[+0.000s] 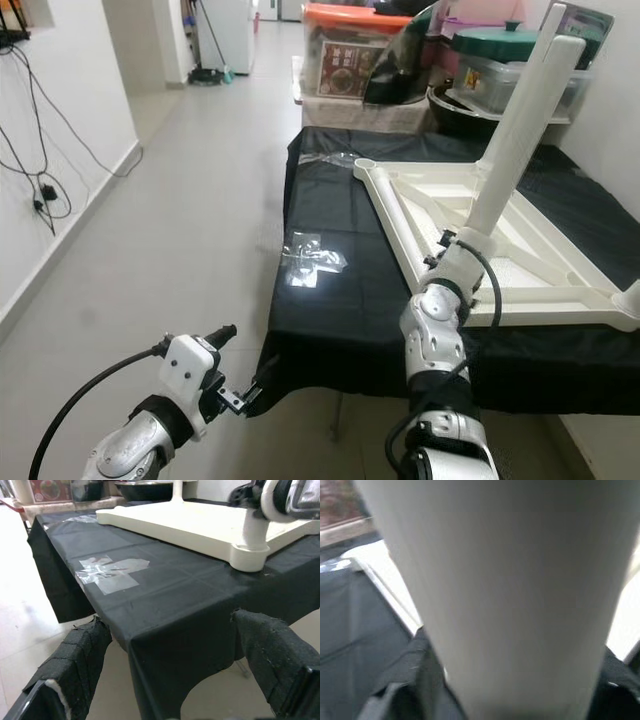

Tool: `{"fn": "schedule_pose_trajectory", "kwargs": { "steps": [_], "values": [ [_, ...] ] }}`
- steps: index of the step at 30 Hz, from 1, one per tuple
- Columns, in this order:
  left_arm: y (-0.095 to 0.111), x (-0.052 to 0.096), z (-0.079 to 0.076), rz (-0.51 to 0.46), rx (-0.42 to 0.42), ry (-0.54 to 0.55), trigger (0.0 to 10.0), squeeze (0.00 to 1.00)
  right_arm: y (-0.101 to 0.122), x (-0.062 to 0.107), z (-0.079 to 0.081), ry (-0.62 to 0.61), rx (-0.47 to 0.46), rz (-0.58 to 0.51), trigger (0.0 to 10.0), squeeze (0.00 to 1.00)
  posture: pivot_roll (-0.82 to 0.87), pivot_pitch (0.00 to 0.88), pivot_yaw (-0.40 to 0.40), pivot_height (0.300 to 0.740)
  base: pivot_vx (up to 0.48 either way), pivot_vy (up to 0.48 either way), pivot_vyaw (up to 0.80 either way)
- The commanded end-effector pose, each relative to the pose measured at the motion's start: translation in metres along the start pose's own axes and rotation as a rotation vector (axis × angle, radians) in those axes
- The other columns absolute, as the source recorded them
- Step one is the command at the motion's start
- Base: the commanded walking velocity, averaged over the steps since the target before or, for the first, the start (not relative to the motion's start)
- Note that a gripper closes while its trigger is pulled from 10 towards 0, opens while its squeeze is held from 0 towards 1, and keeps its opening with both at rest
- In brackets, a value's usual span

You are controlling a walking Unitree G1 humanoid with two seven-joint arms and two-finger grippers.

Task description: Building children table

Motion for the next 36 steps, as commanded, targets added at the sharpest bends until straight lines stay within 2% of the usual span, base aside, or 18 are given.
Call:
{"fn": "schedule_pose_trajectory", "kwargs": {
  "steps": [1, 3, 4, 6, 10, 12, 13, 15, 17, 18, 19, 25, 27, 32, 34, 35, 36],
  "values": [
    [-0.003, 0.000, 0.002, 0.016, 0.005, 0.002, 10.0, 0.00, -0.004, -0.001, 0.003, 0.031, -0.024, 0.023, 10.0, 1.00, 0.10, 0.050, -0.036, 0.740, 0.000, 0.000, 0.00],
    [-0.003, 0.000, 0.002, 0.016, 0.005, 0.002, 10.0, 0.00, 0.000, 0.000, 0.006, 0.061, -0.004, -0.018, 10.0, 1.00, 0.10, 0.049, -0.038, 0.740, 0.000, 0.000, 0.00],
    [-0.003, 0.000, 0.002, 0.016, 0.004, 0.002, 10.0, 0.00, 0.004, 0.001, 0.008, 0.086, 0.017, -0.060, 10.0, 0.00, 0.10, 0.049, -0.038, 0.740, 0.000, 0.000, 0.00],
    [-0.003, 0.000, 0.002, 0.016, 0.004, 0.003, 10.0, 0.00, 0.005, 0.007, 0.007, 0.092, 0.096, -0.125, 10.0, 0.00, 0.10, 0.049, -0.037, 0.740, 0.000, 0.000, 0.00],
    [-0.003, 0.000, 0.002, 0.016, 0.004, 0.003, 10.0, 0.00, 0.005, 0.007, 0.007, 0.092, 0.096, -0.125, 10.0, 0.00, 0.10, 0.049, -0.037, 0.740, 0.000, 0.000, 0.00],
    [-0.003, 0.000, 0.002, 0.016, 0.004, 0.002, 10.0, 0.00, 0.003, 0.011, 0.006, 0.086, 0.125, -0.141, 10.0, 0.00, 0.10, 0.051, -0.037, 0.740, 0.000, 0.000, 0.00],
    [-0.003, 0.000, 0.002, 0.016, 0.004, 0.002, 10.0, 0.00, -0.005, 0.020, 0.002, 0.076, 0.168, -0.144, 10.0, 0.00, 0.10, 0.051, -0.036, 0.740, 0.000, 0.000, 0.00],
    [-0.003, 0.000, 0.002, 0.016, 0.004, 0.002, 10.0, 0.00, -0.005, 0.020, 0.002, 0.076, 0.168, -0.144, 10.0, 0.00, 0.10, 0.051, -0.036, 0.740, 0.000, 0.000, 0.00],
    [-0.004, 0.000, 0.002, 0.018, 0.005, 0.002, 10.0, 0.00, -0.017, 0.041, -0.008, 0.084, 0.239, -0.169, 10.0, 0.00, 0.09, 0.055, -0.030, 0.740, 0.000, 0.000, 0.00],
    [-0.004, 0.000, 0.002, 0.018, 0.005, 0.002, 10.0, 0.00, -0.017, 0.041, -0.008, 0.084, 0.239, -0.169, 10.0, 0.00, 0.09, 0.055, -0.030, 0.740, 0.000, 0.000, 0.00],
    [-0.004, 0.000, 0.003, 0.018, 0.006, 0.001, 10.0, 0.00, -0.019, 0.050, -0.012, 0.110, 0.254, -0.186, 10.0, 0.00, 0.08, 0.054, -0.031, 0.740, 0.000, 0.000, 0.00],
    [-0.004, 0.000, 0.003, 0.020, 0.006, 0.000, 10.0, 0.00, -0.021, 0.065, -0.020, 0.158, 0.291, -0.221, 10.0, 0.00, 0.08, 0.052, -0.029, 0.740, 0.000, 0.000, 0.00],
    [-0.004, 0.000, 0.004, 0.021, 0.005, 0.000, 10.0, 0.00, -0.024, 0.076, -0.027, 0.172, 0.329, -0.233, 10.0, 0.00, 0.08, 0.050, -0.028, 0.740, 0.000, 0.000, 0.00],
    [-0.004, -0.001, 0.004, 0.021, 0.004, 0.001, 10.0, 0.00, -0.025, 0.083, -0.031, 0.182, 0.349, -0.238, 10.0, 0.00, 0.07, 0.045, -0.027, 0.740, 0.000, 0.000, 0.00],
    [-0.005, -0.001, 0.005, 0.023, 0.003, -0.002, 10.0, 0.00, -0.029, 0.099, -0.033, 0.254, 0.382, -0.247, 10.0, 0.00, 0.07, 0.041, -0.022, 0.740, 0.000, 0.000, 0.00],
    [-0.005, -0.001, 0.005, 0.023, 0.003, -0.002, 10.0, 0.00, -0.029, 0.099, -0.033, 0.254, 0.382, -0.247, 10.0, 0.00, 0.07, 0.041, -0.022, 0.740, 0.000, 0.000, 0.00],
    [-0.005, -0.002, 0.005, 0.024, 0.003, -0.003, 10.0, 0.00, -0.031, 0.106, -0.031, 0.303, 0.395, -0.258, 10.0, 0.00, 0.06, 0.038, -0.024, 0.740, 0.000, 0.000, 0.00]
  ]
}}
Point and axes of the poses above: a point about 5 cm out from each wrist's last joint towards the gripper, its own x axis pointing back from the gripper into the wrist, its own y axis along the axis of the wrist's last joint, z = x × y, the point moved 1 cm from there along -x, pointing out of the wrist towards the gripper, and after that the axes turned 10 degrees about x, right-handed, at the moved point
